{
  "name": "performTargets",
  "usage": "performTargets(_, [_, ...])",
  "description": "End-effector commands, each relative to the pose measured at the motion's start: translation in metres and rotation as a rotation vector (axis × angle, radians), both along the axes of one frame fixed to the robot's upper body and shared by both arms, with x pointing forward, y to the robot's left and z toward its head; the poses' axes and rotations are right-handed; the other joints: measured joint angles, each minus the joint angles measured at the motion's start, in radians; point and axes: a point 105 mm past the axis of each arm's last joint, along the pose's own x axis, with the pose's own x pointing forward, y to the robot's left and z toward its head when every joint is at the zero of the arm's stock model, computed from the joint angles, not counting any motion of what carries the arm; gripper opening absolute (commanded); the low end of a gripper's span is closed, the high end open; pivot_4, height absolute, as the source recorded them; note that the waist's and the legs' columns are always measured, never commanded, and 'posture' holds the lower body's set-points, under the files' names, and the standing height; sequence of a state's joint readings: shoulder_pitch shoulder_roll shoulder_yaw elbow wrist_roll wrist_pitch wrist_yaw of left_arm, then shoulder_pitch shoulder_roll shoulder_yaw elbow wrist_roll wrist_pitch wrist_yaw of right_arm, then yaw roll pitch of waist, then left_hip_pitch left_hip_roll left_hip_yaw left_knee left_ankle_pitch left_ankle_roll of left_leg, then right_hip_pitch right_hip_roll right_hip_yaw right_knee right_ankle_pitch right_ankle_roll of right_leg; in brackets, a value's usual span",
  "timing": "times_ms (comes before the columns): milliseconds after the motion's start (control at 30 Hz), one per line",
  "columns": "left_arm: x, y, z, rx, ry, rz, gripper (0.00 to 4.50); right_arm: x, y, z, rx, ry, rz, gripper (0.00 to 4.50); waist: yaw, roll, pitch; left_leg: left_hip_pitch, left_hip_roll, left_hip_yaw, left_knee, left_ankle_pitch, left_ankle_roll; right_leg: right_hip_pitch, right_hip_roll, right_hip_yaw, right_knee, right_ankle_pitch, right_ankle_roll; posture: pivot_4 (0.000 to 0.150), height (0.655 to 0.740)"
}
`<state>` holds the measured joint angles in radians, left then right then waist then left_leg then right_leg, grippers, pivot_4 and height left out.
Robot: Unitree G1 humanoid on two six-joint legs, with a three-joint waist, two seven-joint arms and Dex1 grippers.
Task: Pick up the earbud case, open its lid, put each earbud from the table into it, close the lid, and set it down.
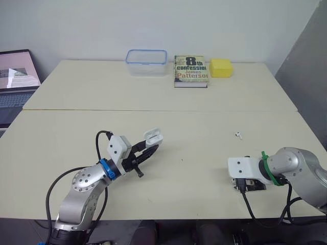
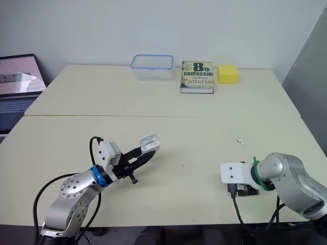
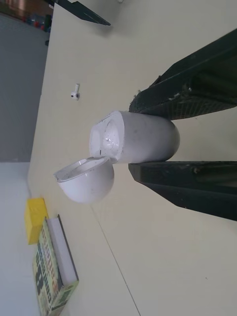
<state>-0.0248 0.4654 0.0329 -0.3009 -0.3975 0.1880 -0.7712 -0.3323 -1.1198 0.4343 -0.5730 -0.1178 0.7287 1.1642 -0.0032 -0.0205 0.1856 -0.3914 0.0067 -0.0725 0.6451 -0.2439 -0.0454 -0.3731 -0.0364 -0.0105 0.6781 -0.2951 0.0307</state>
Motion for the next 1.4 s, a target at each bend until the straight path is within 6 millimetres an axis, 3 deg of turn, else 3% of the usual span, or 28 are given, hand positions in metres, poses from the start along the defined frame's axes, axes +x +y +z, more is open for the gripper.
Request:
performTargets(33, [-0.001,-0.001,0.008,-0.005,-0.042,0.002,0.75,-0.004,0.005,-0.009,0.007,0.041,0.001,2.6,-0.001,-0.001,-0.001,0.0,0.001,0.0,0.0,0.0,0.0,0.0,0.0,0.0,0.0,0.0,0.0,0.15,0.74])
performTargets(233, [-0.001,-0.001,0.007,-0.004,-0.043,0.002,0.75,-0.006,-0.002,-0.012,-0.016,0.068,-0.01,0.51,-0.002,-0.002,-0.001,0.002,0.002,0.001,0.0,0.0,0.0,0.001,0.001,0.0,0.0,0.0,0.0,0.15,0.74])
performTargets(267, [0.0,-0.001,0.007,-0.004,-0.044,0.002,0.75,-0.006,-0.003,-0.011,-0.019,0.07,-0.01,0.39,-0.002,-0.002,-0.001,0.003,0.002,0.001,0.0,0.0,0.0,0.001,0.001,0.0,0.0,0.0,0.0,0.15,0.74])
performTargets(500, [0.002,-0.001,0.008,-0.008,-0.051,0.004,0.75,0.0,0.004,0.001,0.032,0.049,0.007,0.4,-0.001,-0.002,-0.001,0.002,0.002,0.001,0.0,0.0,0.0,0.001,0.001,0.001,0.0,0.0,0.001,0.15,0.74])
performTargets(667, [0.004,-0.004,0.017,-0.045,-0.093,0.015,0.75,0.011,0.022,0.037,0.222,0.003,-0.011,0.4,-0.001,0.0,0.0,0.001,0.002,0.002,0.0,0.0,0.0,0.0,0.001,0.001,0.0,0.0,0.0,0.15,0.74])
performTargets(833, [0.01,-0.016,0.028,-0.114,-0.149,0.037,0.75,0.019,0.056,0.093,0.663,-0.027,-0.069,0.4,0.001,0.0,0.0,0.0,0.001,0.001,0.0,0.0,0.0,0.0,0.002,0.0,0.0,0.001,-0.002,0.15,0.74])
performTargets(933, [0.012,-0.024,0.033,-0.136,-0.182,0.042,0.75,0.02,0.071,0.113,0.851,-0.047,-0.091,0.4,0.002,0.0,0.0,-0.003,0.001,0.0,0.0,0.0,0.0,-0.001,0.001,0.0,0.0,0.001,-0.002,0.15,0.74])
performTargets(1067, [0.015,-0.036,0.041,-0.156,-0.226,0.027,0.75,0.022,0.097,0.149,1.252,-0.126,-0.052,0.4,0.001,0.0,0.0,-0.004,0.001,0.0,0.0,0.0,0.0,-0.003,0.002,0.0,0.001,0.001,-0.002,0.15,0.74])
performTargets(1200, [0.016,-0.043,0.044,-0.166,-0.229,0.009,0.75,0.022,0.121,0.157,1.424,-0.094,-0.058,0.4,0.0,0.0,0.0,-0.004,0.001,0.001,0.0,0.0,0.0,-0.004,0.003,-0.001,0.002,0.001,-0.002,0.15,0.74])
performTargets(1400, [0.018,-0.047,0.048,-0.175,-0.227,0.001,0.75,0.033,0.15,0.147,1.531,-0.087,-0.114,0.4,-0.004,0.001,0.0,-0.005,0.001,0.0,-0.001,0.0,0.0,-0.006,0.003,0.0,0.003,0.001,-0.002,0.15,0.74])
